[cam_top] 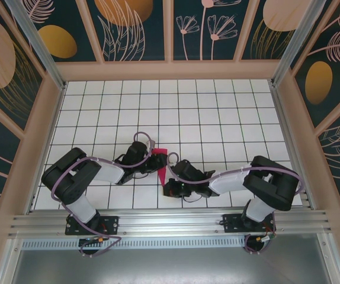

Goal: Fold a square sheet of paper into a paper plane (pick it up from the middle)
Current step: Fold the wing for the fifth time at the center of the table.

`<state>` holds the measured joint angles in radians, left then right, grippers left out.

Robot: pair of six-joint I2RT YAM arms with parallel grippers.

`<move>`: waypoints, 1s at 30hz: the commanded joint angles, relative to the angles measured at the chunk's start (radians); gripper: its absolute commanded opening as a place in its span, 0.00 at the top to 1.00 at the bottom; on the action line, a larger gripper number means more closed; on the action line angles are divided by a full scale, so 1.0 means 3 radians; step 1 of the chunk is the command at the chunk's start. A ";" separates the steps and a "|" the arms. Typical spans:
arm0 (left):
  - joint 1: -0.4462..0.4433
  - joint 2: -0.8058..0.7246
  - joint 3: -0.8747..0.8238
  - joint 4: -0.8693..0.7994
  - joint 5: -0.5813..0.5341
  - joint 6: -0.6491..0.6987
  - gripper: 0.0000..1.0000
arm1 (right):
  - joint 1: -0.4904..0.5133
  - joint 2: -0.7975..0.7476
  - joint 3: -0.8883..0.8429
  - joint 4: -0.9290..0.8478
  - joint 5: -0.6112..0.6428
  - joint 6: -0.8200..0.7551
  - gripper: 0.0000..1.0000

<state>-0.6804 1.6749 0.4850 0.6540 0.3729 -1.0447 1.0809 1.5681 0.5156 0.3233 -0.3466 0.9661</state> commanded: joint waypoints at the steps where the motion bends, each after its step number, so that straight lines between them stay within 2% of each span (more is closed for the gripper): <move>1: 0.0028 0.0061 -0.0003 -0.0191 -0.0154 0.0000 0.54 | -0.0047 -0.0218 0.0136 -0.0096 0.0099 -0.0128 1.00; 9: 0.0027 0.0084 0.0000 -0.0135 -0.0135 -0.0026 0.54 | -0.0176 0.0000 0.0330 0.0295 0.0491 -0.0034 1.00; 17: 0.0024 0.0098 0.0012 -0.0086 -0.0108 -0.0035 0.53 | -0.0330 0.0328 0.0194 0.0550 0.0568 0.0153 1.00; 22: 0.0027 0.0067 0.0014 -0.0071 -0.0087 -0.0032 0.52 | -0.0346 0.0492 0.0127 0.0177 0.0539 0.0169 1.00; 30: 0.0027 -0.0011 0.0073 -0.0166 -0.0123 0.0011 0.52 | -0.0350 0.0398 -0.0010 0.0135 0.0450 0.0158 1.00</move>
<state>-0.6796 1.6745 0.4938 0.6476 0.3733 -1.0554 0.9768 1.6821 0.5522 0.4812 -0.2028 1.0088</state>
